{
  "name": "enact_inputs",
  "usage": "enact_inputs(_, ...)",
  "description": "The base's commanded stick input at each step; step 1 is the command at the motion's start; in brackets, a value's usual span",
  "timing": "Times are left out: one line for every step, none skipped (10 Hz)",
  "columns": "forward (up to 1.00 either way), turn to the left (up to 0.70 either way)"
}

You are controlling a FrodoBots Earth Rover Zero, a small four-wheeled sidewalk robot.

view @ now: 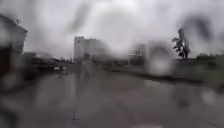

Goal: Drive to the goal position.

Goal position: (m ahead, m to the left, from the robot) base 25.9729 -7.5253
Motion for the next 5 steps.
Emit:
enact_inputs(0.55, 0.18)
enact_inputs(0.60, 0.30)
enact_inputs(0.65, 0.30)
enact_inputs(0.65, 0.25)
enact_inputs(0.65, 0.02)
